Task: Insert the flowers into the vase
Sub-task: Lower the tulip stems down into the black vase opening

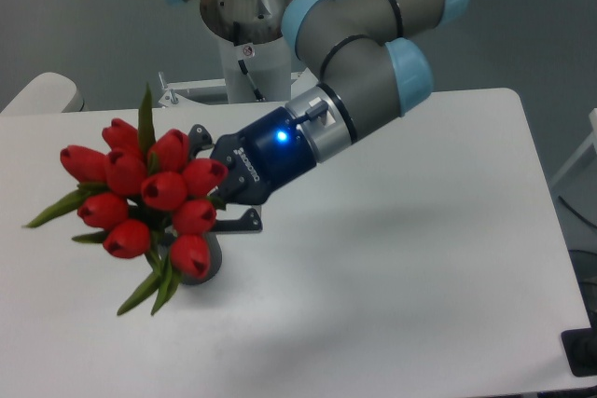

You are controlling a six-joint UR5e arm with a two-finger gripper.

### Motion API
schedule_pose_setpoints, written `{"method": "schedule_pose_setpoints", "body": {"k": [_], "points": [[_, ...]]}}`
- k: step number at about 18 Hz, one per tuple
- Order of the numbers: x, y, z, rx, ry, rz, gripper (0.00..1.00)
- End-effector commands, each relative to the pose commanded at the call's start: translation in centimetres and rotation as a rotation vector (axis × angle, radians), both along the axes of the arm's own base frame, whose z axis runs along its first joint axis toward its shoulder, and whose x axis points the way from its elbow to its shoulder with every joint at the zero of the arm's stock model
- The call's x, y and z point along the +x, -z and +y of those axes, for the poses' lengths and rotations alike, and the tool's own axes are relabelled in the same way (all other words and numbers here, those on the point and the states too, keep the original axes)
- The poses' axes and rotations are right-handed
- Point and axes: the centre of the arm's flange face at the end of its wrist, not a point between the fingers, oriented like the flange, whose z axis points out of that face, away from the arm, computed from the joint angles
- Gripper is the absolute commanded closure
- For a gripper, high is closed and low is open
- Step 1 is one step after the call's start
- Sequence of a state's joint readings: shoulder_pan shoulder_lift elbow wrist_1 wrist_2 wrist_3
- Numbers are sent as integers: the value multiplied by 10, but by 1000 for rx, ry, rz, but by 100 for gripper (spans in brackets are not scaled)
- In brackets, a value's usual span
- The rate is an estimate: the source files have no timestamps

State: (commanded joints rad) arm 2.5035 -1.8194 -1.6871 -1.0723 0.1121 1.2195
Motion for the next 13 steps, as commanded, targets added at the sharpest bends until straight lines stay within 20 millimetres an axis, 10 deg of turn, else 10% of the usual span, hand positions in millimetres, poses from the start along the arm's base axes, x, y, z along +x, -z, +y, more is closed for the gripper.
{"method": "schedule_pose_setpoints", "body": {"k": [13], "points": [[29, 45, -22, 87, 13, 6, 100]]}}
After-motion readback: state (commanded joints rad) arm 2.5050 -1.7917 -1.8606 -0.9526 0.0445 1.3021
